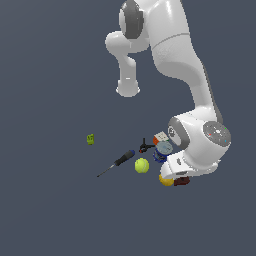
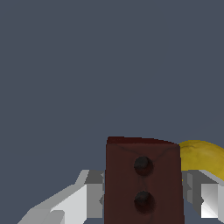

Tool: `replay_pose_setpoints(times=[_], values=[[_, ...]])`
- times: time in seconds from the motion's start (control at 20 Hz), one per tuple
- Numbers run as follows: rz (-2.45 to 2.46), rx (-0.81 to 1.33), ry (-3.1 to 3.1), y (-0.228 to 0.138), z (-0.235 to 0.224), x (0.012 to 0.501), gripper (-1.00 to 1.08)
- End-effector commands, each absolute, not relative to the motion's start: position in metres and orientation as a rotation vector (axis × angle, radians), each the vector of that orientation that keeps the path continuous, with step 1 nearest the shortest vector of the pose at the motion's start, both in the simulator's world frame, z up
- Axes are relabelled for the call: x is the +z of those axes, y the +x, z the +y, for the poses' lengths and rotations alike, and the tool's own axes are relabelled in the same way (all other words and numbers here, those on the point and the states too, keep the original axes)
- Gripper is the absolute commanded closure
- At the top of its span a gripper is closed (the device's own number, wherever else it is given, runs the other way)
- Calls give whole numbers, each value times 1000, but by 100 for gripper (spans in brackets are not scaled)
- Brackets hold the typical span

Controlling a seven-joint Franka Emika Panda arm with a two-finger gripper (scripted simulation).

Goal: Pick up a designated object from a clutter of objects.

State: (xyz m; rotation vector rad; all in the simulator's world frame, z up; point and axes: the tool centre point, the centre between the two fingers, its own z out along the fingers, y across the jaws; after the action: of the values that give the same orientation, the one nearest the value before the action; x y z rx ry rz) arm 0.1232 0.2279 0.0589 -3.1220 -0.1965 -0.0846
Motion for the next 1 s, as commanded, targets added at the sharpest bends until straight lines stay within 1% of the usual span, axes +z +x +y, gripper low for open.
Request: replay_pose_setpoints(times=[0.0, 0.25, 0.5, 0.95], values=[[-196, -85, -3123, 123, 227, 59, 108], [-196, -84, -3123, 122, 224, 64, 108], [-196, -80, -3124, 117, 213, 79, 108], [-196, -67, -3126, 99, 175, 133, 108]])
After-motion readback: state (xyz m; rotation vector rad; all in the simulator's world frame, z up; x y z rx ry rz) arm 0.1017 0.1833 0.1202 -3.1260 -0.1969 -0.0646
